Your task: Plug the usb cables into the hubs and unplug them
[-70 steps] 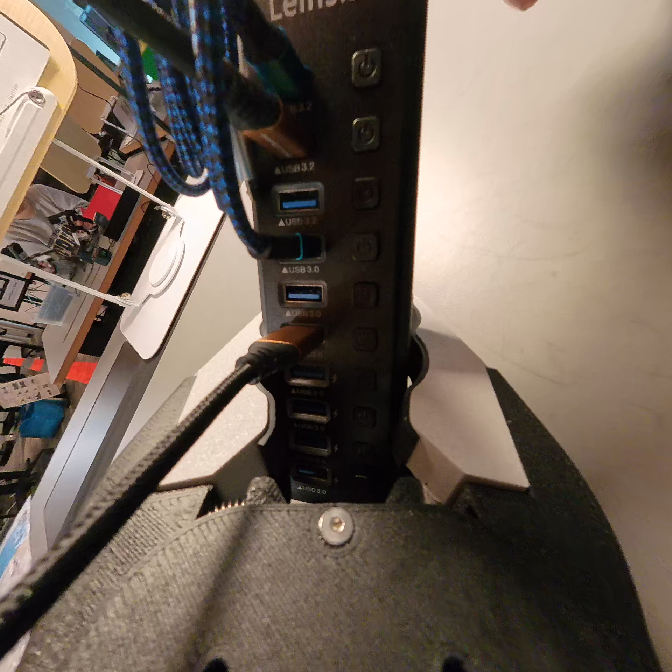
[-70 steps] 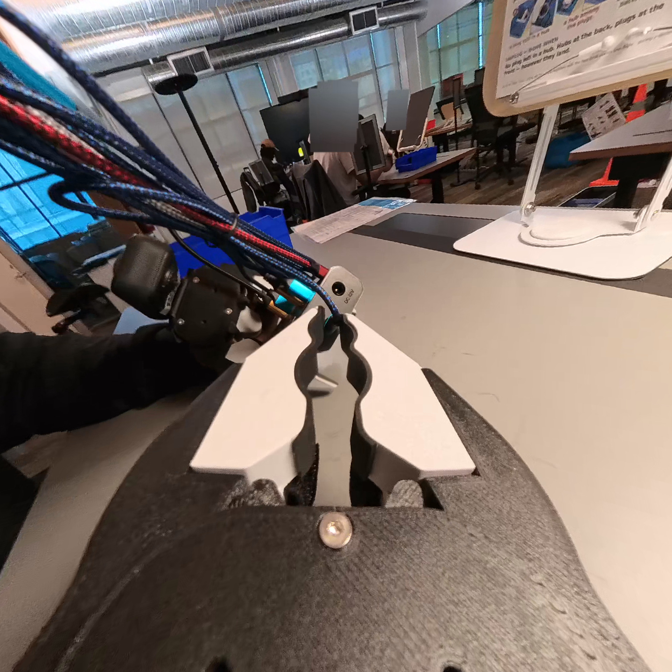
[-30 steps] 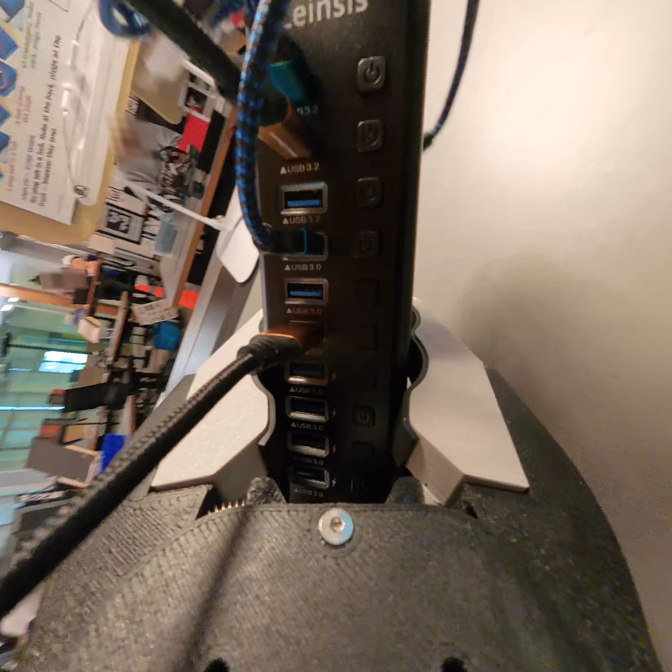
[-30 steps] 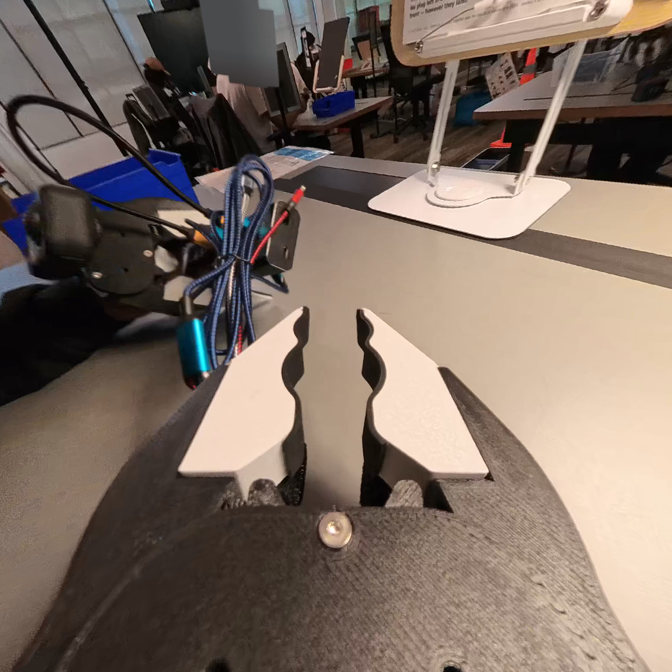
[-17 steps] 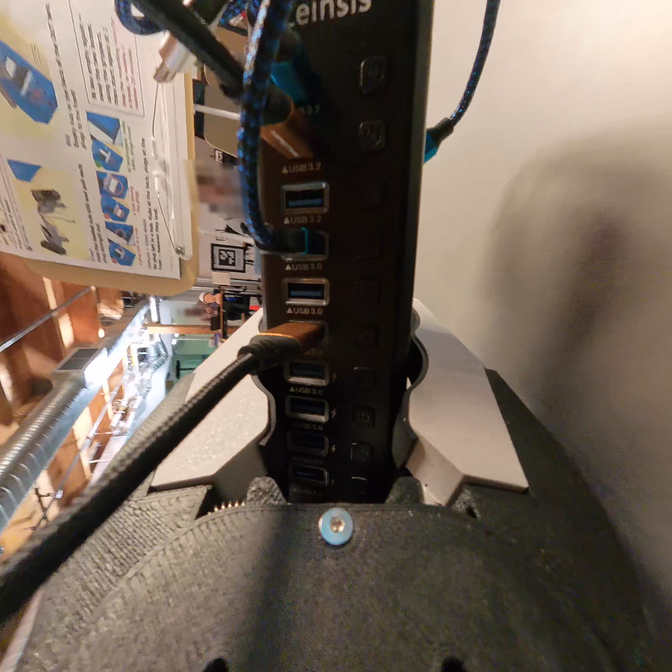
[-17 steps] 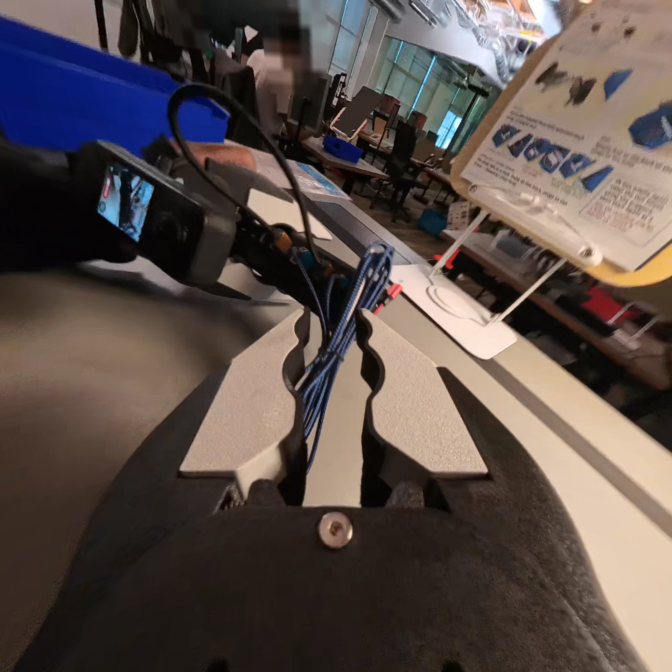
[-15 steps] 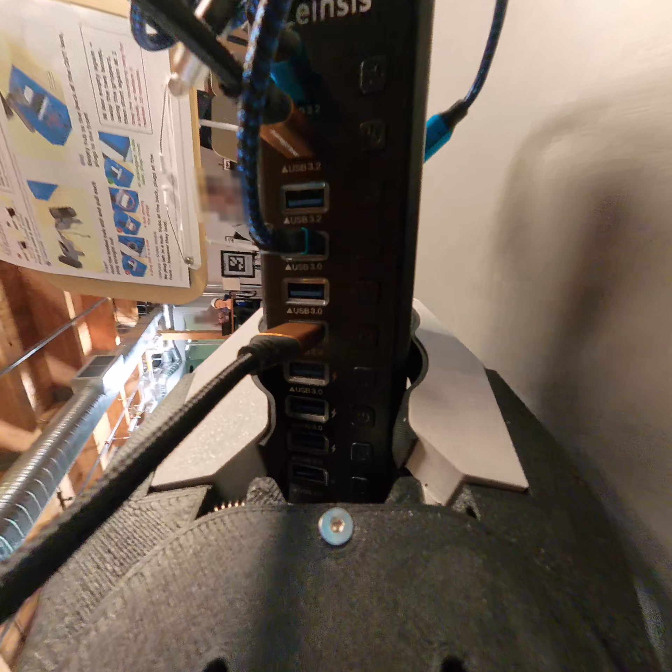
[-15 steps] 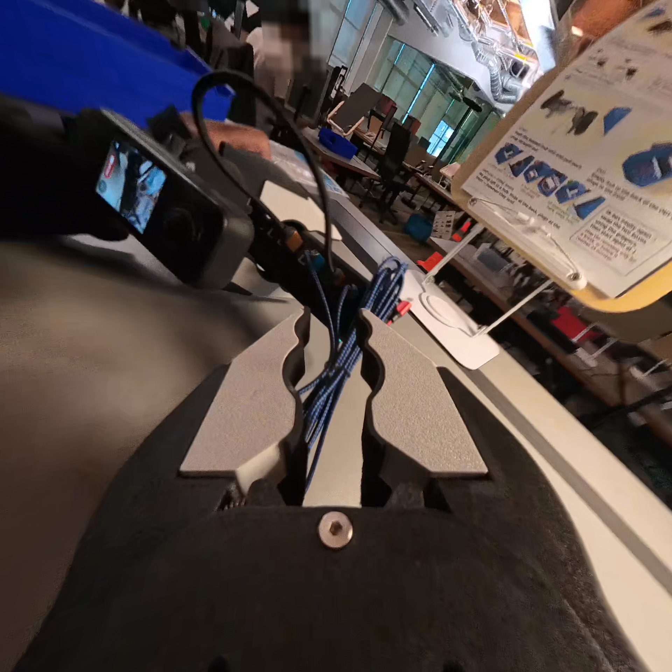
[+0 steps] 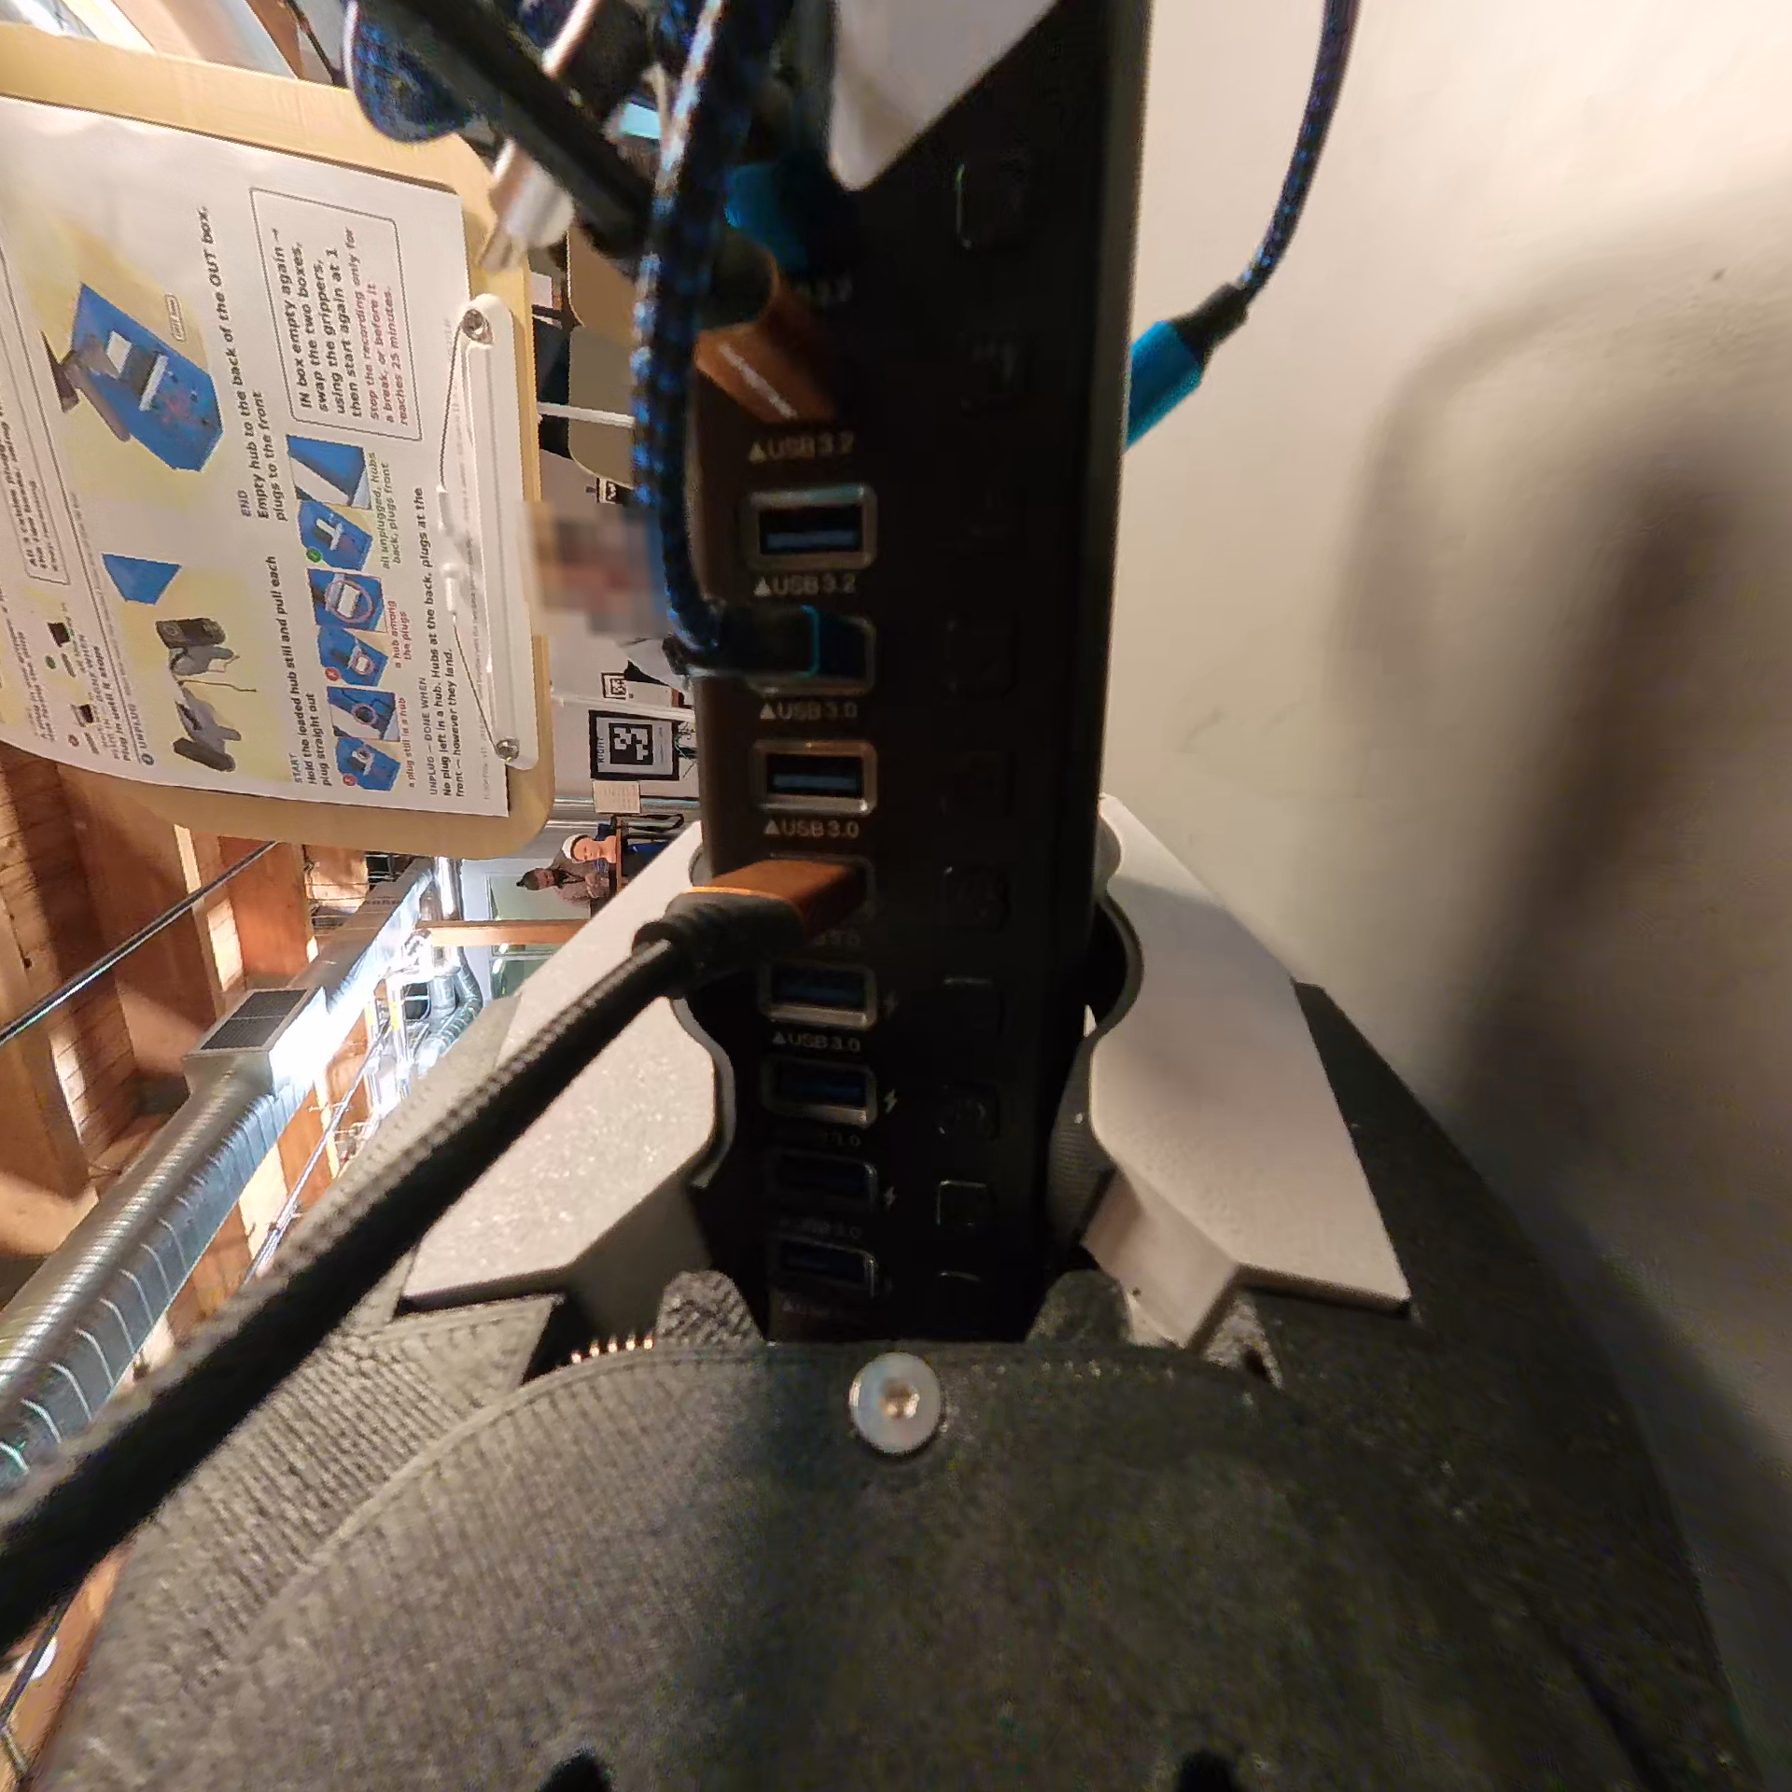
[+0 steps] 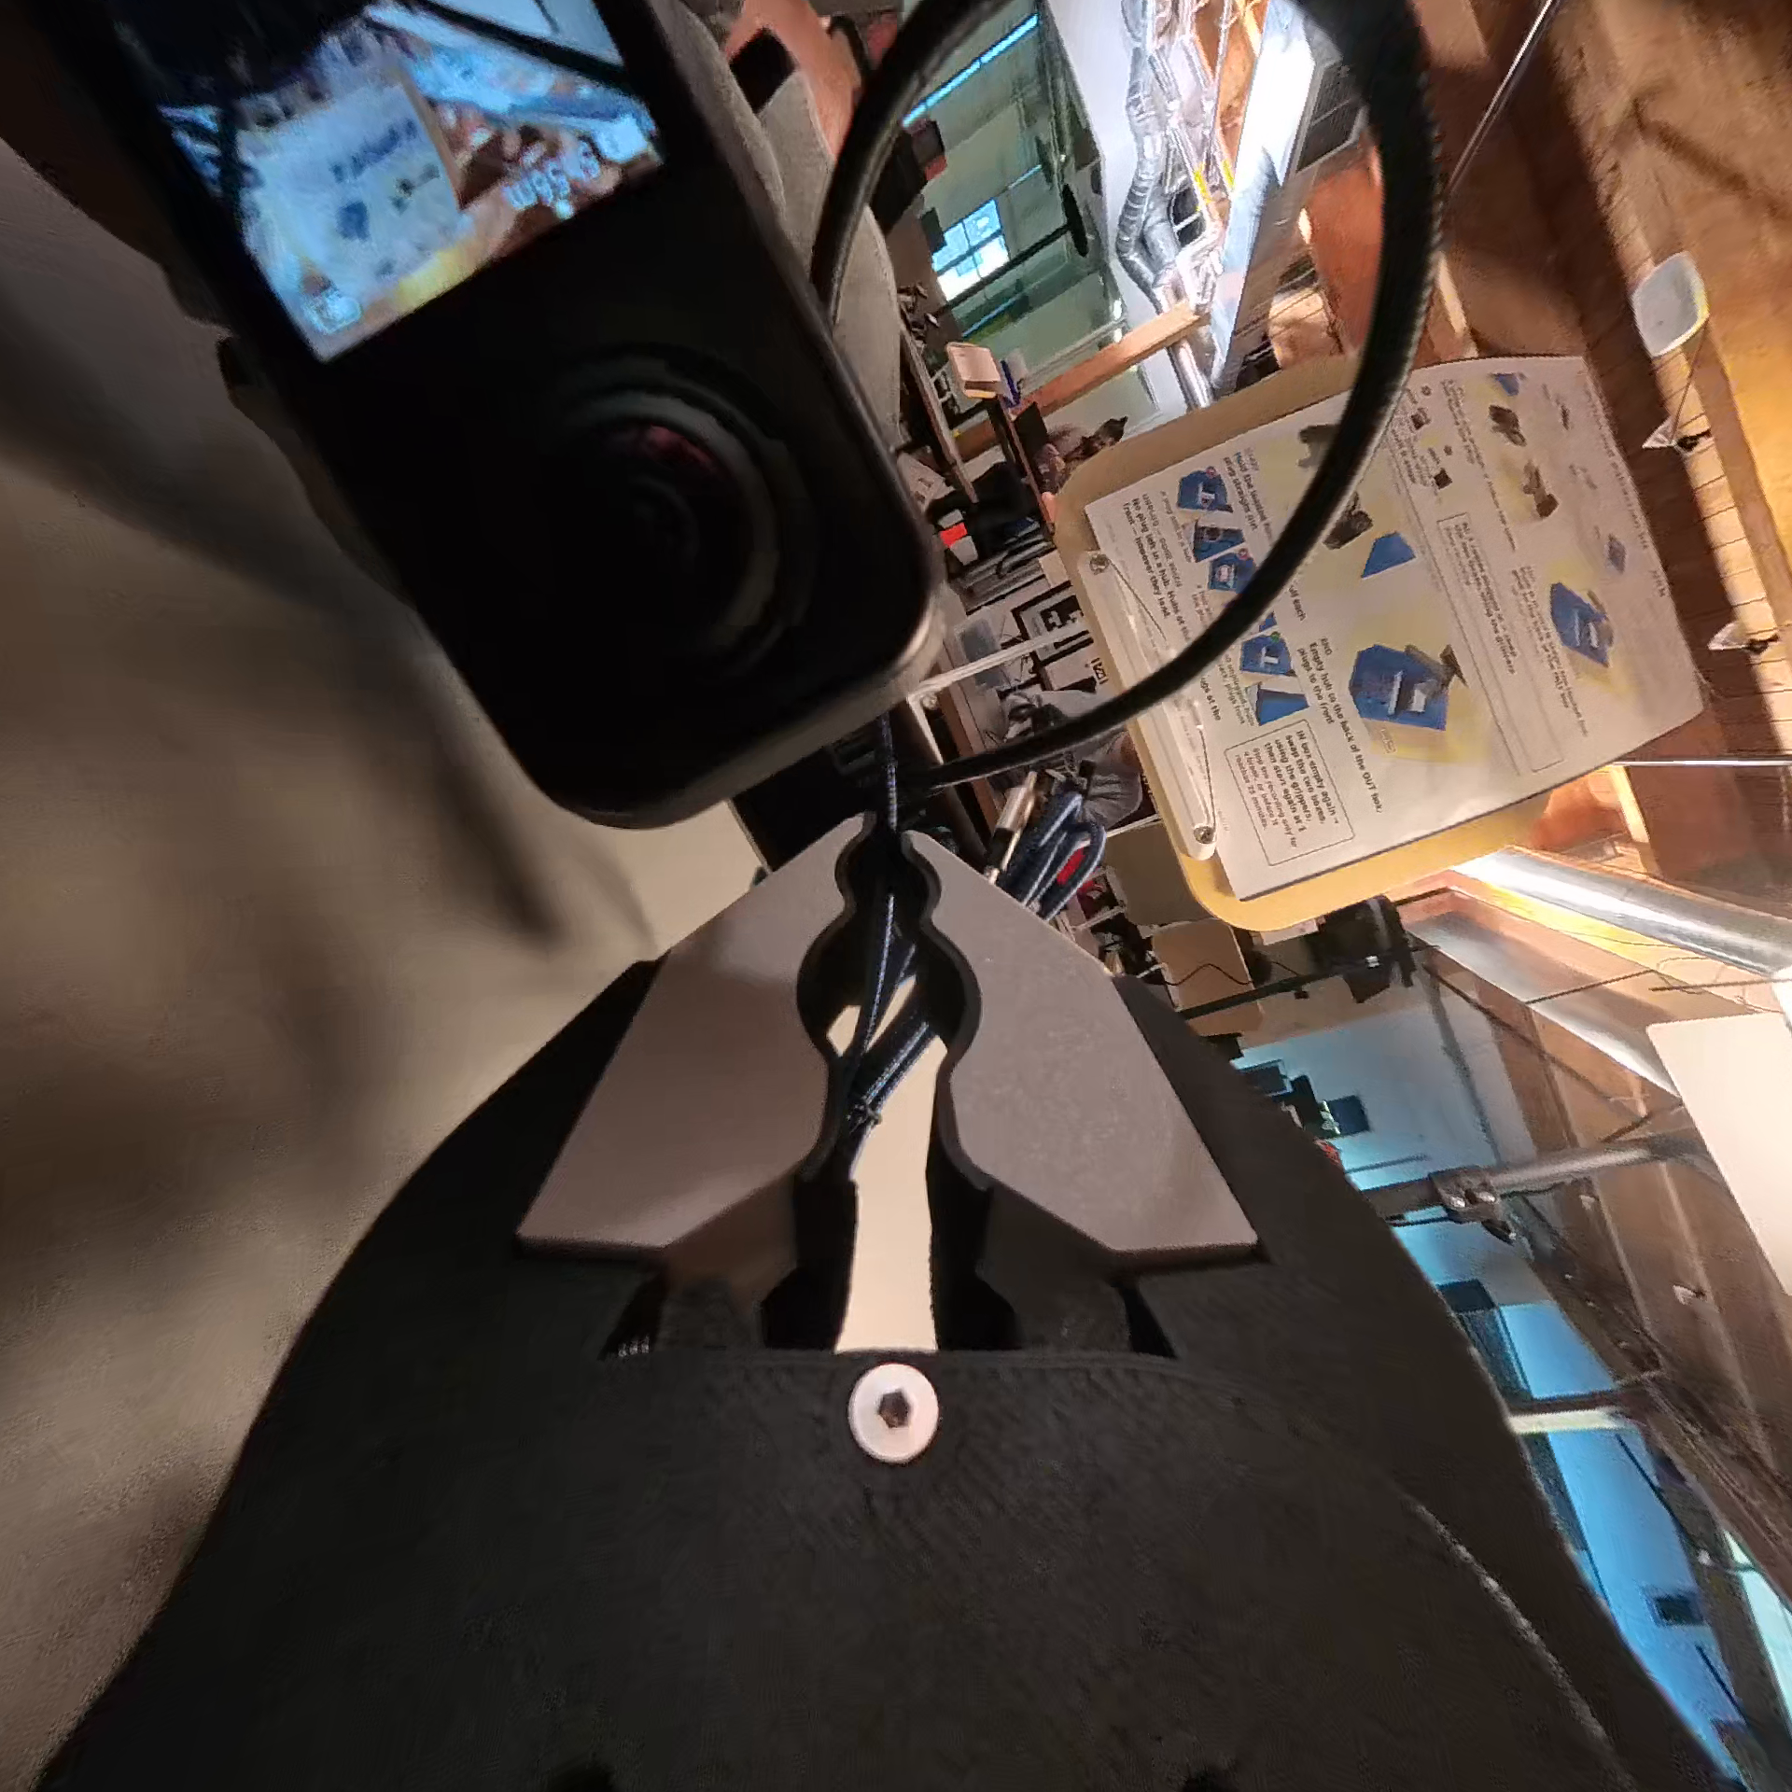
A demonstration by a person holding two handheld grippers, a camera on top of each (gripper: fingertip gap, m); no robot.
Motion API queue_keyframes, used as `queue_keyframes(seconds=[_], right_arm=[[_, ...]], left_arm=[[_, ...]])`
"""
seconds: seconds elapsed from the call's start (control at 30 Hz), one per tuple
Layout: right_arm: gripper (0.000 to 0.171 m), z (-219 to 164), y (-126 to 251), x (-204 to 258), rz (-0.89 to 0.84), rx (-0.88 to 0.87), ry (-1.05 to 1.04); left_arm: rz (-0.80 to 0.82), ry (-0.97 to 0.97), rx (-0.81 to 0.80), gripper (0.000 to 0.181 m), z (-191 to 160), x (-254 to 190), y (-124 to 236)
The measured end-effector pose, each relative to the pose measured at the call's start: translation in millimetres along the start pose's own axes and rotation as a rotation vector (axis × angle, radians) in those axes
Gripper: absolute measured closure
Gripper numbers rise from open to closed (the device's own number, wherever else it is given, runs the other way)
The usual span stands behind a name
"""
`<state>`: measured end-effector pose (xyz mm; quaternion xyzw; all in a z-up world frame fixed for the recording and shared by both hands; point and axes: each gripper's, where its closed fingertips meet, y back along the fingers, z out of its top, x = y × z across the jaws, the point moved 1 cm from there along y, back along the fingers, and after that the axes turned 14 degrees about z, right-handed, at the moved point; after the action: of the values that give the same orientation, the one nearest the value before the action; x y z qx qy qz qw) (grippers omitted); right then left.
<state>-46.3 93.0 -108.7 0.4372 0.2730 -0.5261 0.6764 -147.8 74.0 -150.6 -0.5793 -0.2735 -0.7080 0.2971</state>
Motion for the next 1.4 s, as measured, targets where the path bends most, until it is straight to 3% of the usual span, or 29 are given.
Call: queue_keyframes(seconds=[0.23,0.7,0.97,1.27,1.4], right_arm=[[0.171,22,9,17,0.15,-0.139,-0.11],[0.163,4,26,-4,0.232,-0.228,-0.402],[0.166,-14,12,-4,0.265,-0.13,-0.582],[0.167,-25,3,3,0.279,-0.005,-0.636],[0.17,-21,5,0,0.302,-0.059,-0.699]], left_arm=[[-0.005,0.024,-0.012,0.102,0,-4,-3],[0.009,-0.026,0.03,0.099,-8,-3,-5],[0.022,-0.075,-0.004,0.099,3,-5,-3],[0.015,-0.108,-0.022,0.098,10,-10,1],[-0.013,-0.066,-0.025,0.098,12,-13,2]])
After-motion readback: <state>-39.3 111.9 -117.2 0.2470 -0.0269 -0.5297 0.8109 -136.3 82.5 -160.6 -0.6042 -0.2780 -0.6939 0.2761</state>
